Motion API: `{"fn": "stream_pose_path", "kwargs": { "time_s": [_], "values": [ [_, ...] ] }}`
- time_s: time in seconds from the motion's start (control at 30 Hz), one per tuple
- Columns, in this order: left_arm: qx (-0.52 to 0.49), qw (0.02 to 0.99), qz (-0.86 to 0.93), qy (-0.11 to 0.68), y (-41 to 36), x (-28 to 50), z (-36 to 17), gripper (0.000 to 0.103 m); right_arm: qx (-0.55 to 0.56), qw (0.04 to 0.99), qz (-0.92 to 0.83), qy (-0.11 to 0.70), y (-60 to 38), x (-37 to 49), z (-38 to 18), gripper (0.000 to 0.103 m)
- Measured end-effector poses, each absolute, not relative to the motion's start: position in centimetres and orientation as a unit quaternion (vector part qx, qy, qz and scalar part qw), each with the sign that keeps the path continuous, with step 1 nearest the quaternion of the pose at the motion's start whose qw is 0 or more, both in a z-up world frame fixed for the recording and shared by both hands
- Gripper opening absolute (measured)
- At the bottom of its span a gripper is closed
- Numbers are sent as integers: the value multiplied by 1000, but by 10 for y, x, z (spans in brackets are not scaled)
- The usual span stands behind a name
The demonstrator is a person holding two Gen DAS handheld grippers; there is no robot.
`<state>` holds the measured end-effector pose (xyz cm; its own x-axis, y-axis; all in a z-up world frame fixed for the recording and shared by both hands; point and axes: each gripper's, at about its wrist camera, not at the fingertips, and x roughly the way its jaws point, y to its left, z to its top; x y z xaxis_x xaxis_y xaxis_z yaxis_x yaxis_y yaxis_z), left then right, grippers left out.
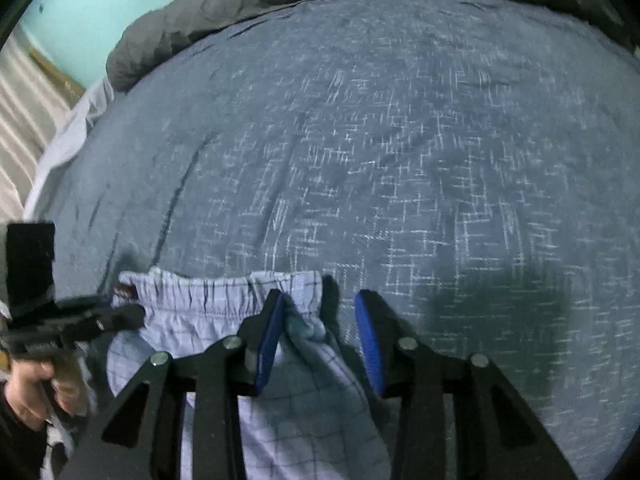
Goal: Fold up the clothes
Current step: 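Open the right gripper and regrasp the waistband beside the left gripper, then lift the shorts by the waistband with both grippers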
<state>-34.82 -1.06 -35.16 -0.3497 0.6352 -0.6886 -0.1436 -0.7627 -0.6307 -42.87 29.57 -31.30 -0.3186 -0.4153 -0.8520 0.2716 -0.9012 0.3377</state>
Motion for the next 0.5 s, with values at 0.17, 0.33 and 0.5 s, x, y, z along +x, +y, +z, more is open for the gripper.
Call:
{"fn": "stream_pose_path", "kwargs": {
  "time_s": [0.17, 0.33, 0.5],
  "values": [
    [-512, 252, 783, -247, -8, -352, -354, 21, 544, 225, -805, -78, 297, -431, -318, 39],
    [-511, 256, 780, -254, -5, -355, -356, 22, 539, 236, -805, -77, 294, -423, -320, 31],
    [-507, 262, 779, -259, -3, -357, -355, 16, 525, 252, -811, -54, 285, -405, -315, 10]
  ]
}}
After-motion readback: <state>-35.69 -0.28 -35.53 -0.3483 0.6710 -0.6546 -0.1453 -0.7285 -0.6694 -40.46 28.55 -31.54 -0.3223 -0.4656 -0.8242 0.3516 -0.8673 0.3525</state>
